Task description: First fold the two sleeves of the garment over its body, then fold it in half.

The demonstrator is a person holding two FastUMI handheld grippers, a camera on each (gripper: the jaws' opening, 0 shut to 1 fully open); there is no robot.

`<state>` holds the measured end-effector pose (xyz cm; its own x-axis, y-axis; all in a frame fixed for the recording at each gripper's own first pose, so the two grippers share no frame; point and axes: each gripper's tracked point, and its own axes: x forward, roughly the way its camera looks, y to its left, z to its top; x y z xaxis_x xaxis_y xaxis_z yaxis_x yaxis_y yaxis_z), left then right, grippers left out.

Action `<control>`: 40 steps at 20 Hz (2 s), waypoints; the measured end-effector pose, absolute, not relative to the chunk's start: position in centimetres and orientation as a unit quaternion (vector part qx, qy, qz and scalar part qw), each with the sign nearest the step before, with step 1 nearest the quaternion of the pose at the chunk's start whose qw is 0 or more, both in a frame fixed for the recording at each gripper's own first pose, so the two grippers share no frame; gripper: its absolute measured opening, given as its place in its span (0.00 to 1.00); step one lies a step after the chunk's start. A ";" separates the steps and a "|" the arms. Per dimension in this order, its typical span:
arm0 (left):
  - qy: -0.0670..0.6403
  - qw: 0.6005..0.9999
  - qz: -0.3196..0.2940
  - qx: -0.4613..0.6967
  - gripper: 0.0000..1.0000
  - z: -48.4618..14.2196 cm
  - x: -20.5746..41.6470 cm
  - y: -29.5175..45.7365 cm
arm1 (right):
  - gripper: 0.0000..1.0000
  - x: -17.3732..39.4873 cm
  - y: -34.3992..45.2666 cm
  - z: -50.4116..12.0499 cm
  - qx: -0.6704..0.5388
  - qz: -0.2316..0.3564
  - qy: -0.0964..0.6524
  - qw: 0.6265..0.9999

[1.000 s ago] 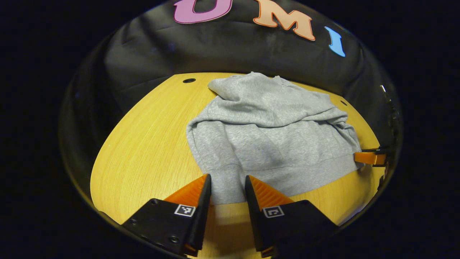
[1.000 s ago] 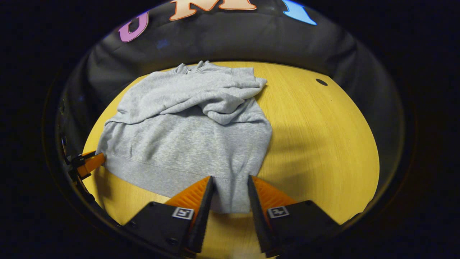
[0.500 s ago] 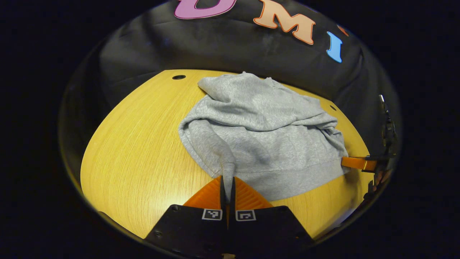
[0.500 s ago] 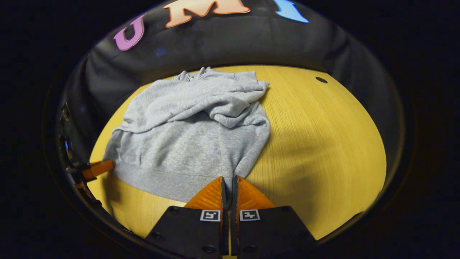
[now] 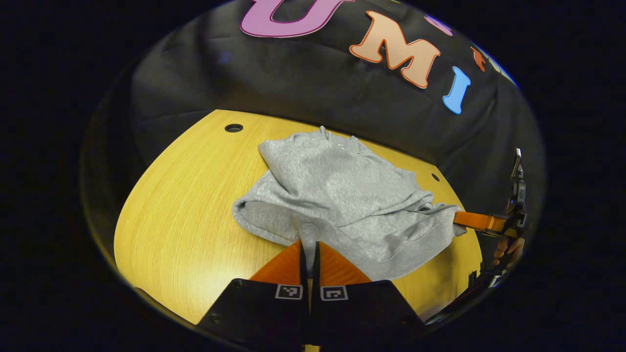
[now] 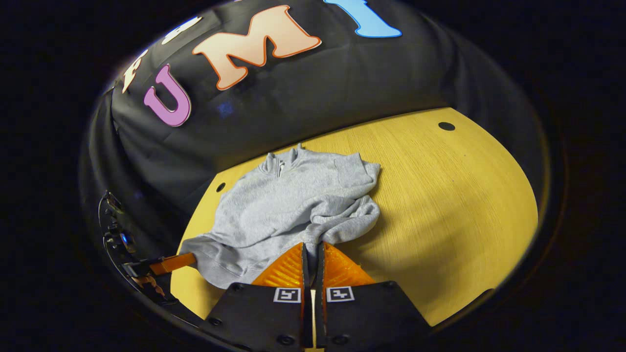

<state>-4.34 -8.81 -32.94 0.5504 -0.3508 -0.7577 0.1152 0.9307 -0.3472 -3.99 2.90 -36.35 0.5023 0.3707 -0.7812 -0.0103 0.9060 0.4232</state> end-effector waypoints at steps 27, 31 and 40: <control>0.390 0.899 0.000 -0.200 0.96 -33.7 17.1 -3.9 | 0.97 14.9 2.0 -38.5 0.283 -0.010 0.404 0.870; 0.299 0.952 -0.007 -0.060 0.96 -26.7 16.7 -3.0 | 0.97 13.6 -1.3 -32.6 0.195 0.015 0.337 0.921; 0.201 0.979 -0.009 0.021 0.95 -18.3 5.2 -8.1 | 0.97 4.5 -4.3 -23.4 0.020 0.078 0.199 0.977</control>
<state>5.17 -8.10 -18.26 0.9193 -0.0088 -0.3934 0.0254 0.9990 0.0369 4.48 -4.29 -23.44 0.9091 0.1599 -0.3848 -0.1443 0.9871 0.0692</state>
